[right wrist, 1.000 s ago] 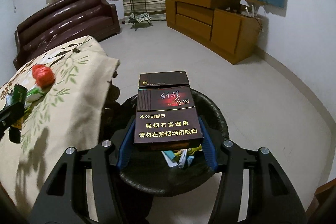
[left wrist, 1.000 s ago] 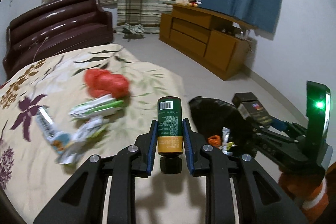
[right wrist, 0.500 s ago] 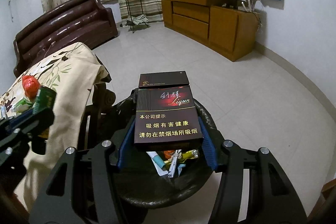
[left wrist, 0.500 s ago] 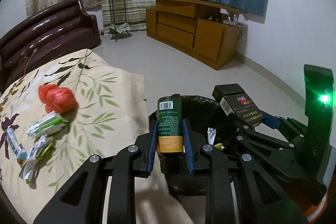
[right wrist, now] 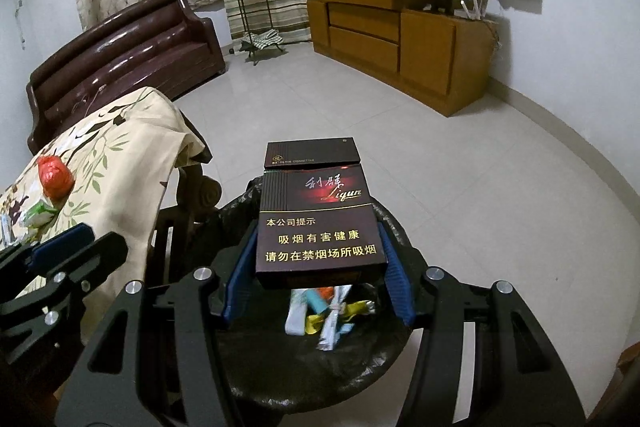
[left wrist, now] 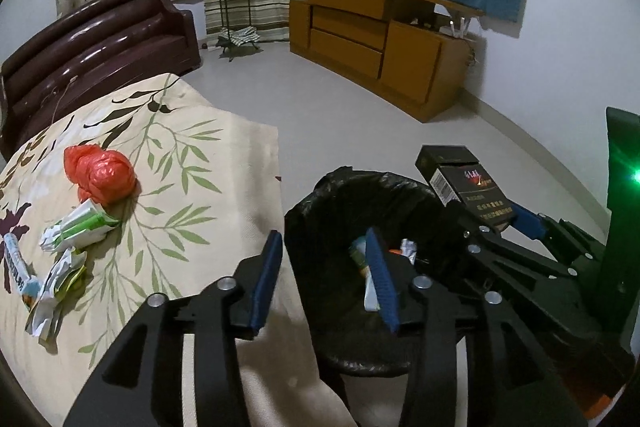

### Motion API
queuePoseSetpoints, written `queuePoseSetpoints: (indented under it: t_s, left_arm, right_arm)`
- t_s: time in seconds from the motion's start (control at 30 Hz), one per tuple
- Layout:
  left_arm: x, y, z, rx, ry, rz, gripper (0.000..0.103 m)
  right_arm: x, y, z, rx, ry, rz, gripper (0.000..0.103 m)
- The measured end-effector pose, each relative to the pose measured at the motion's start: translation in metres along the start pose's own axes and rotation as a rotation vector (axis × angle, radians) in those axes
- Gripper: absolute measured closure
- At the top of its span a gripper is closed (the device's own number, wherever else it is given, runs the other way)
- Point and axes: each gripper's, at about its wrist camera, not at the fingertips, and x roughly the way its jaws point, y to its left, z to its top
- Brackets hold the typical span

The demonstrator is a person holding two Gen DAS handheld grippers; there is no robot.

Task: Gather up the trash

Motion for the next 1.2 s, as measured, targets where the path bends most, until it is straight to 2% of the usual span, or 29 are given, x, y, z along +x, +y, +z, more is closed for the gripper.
queuePoseSetpoints:
  t_s: [0.57, 0.7, 1.2]
  left_arm:
    - [-0.012, 0.012, -0.006, -0.03, -0.006, 0.07, 0.059]
    - [-0.012, 0.01, -0.007, -0.028, -0.003, 0.076, 0.058]
    - [-0.014, 0.014, -0.011, -0.032, 0.004, 0.091, 0.054]
  right_arm:
    - [0.027, -0.008, -0.011, 0.023, 0.052, 0.04, 0.047]
    - [0.028, -0.009, -0.01, 0.026, 0.05, 0.043, 0.042]
    - [0.01, -0.007, -0.015, 0.045, 0.034, 0.047, 0.041]
